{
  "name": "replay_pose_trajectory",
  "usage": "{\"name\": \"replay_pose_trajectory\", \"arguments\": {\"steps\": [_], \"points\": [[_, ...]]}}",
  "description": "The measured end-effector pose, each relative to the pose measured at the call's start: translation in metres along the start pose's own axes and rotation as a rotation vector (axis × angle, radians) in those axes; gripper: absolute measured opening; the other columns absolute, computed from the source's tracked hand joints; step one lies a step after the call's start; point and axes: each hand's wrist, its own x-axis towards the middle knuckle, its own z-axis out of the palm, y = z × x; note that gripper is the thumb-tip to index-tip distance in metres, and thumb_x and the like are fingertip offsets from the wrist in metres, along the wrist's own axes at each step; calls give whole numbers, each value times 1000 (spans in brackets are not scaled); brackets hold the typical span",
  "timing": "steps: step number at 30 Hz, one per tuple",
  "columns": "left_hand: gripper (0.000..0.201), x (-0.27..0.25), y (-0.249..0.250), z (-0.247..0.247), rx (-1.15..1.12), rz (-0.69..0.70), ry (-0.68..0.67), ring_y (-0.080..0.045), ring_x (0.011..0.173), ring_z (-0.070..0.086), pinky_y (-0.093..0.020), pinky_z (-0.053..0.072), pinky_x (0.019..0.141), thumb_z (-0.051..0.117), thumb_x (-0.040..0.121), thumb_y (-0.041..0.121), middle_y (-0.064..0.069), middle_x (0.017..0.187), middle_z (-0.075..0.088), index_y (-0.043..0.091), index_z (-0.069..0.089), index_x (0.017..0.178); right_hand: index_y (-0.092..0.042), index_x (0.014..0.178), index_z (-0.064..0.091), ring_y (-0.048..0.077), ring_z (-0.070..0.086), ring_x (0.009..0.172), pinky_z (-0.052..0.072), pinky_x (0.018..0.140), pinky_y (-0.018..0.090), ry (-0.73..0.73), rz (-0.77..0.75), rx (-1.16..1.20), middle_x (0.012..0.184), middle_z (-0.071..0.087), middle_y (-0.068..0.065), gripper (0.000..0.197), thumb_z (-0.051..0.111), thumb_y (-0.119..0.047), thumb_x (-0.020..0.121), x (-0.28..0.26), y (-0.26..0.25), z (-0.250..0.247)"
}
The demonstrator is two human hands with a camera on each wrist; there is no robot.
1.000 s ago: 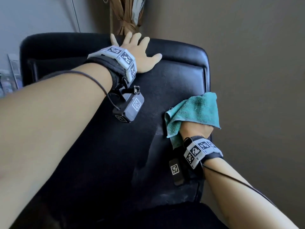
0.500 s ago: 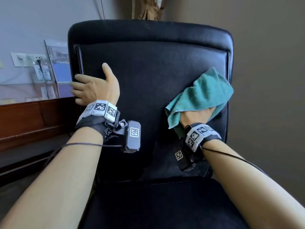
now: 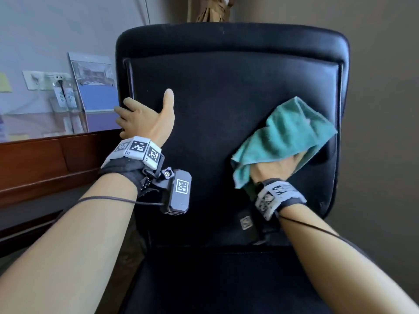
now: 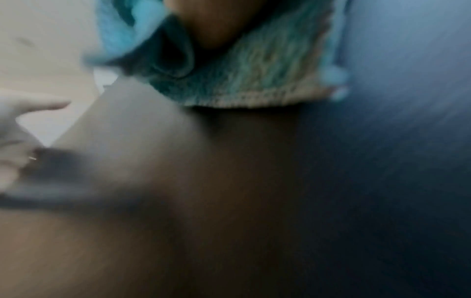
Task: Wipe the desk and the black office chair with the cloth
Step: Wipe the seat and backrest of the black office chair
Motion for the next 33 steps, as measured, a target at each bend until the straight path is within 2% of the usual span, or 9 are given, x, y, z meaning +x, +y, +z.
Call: {"name": "replay_pose_trajectory", "arguments": {"steps": [2,4,8,12,16,24,27,30,33], "points": [[103,1,1,3,2,-1,-11,-37,137,25,-55,27,107,36,79,79,-20,154,17,2,17,145,-21,146,28,18,10,147,0,118,40,52,-71,20,155,24,3,80,30,-66,81,-26,-33,10],[103,1,0,5,11,7,-7,-38,136,27,-56,27,107,37,78,80,-20,153,19,3,19,144,-24,153,13,15,-3,147,-11,117,37,83,-361,-79,159,6,-5,85,39,-64,83,-46,-48,0],[106,1,2,8,1,21,-9,-39,135,29,-57,29,106,38,76,80,-21,152,21,2,19,144,-22,146,39,23,19,146,12,119,44,114,-885,-417,157,26,-2,62,38,-54,93,-20,19,-29],[101,-7,11,19,-35,49,0,-35,133,31,-55,32,103,41,75,79,-18,148,27,3,25,140,-25,149,33,24,15,147,9,119,45,258,-628,-432,159,19,0,59,37,-50,95,15,52,-64],[96,-7,12,29,-44,57,0,-33,130,34,-52,33,100,43,77,77,-15,141,33,3,27,137,-19,153,18,28,2,148,1,117,48,325,-331,-287,161,7,3,72,40,-48,92,-10,14,-27],[110,-8,17,19,-21,29,-167,-37,146,-1,-58,10,114,35,79,79,-17,159,-2,7,-5,152,-34,150,22,19,-1,148,2,116,41,79,-553,-243,161,3,-10,57,33,-51,97,-45,12,-7],[99,-35,26,17,-12,261,-14,-42,145,-11,-58,3,114,37,87,66,-21,158,-8,3,-3,152,-37,141,40,20,22,143,18,108,41,115,-630,-297,158,22,-8,52,41,-54,92,-40,9,-29],[74,-80,36,24,-162,716,89,-38,142,20,-48,21,114,47,91,41,-22,153,20,1,23,148,-38,132,49,21,36,129,29,96,43,112,-772,-331,148,37,-5,49,43,-58,87,-26,3,-50],[25,-126,38,39,-352,988,-49,-25,86,57,-44,51,74,49,91,18,-13,107,55,5,56,111,-29,128,53,25,40,116,37,87,41,112,-722,-274,141,42,1,53,36,-56,87,-9,0,-69]]}}
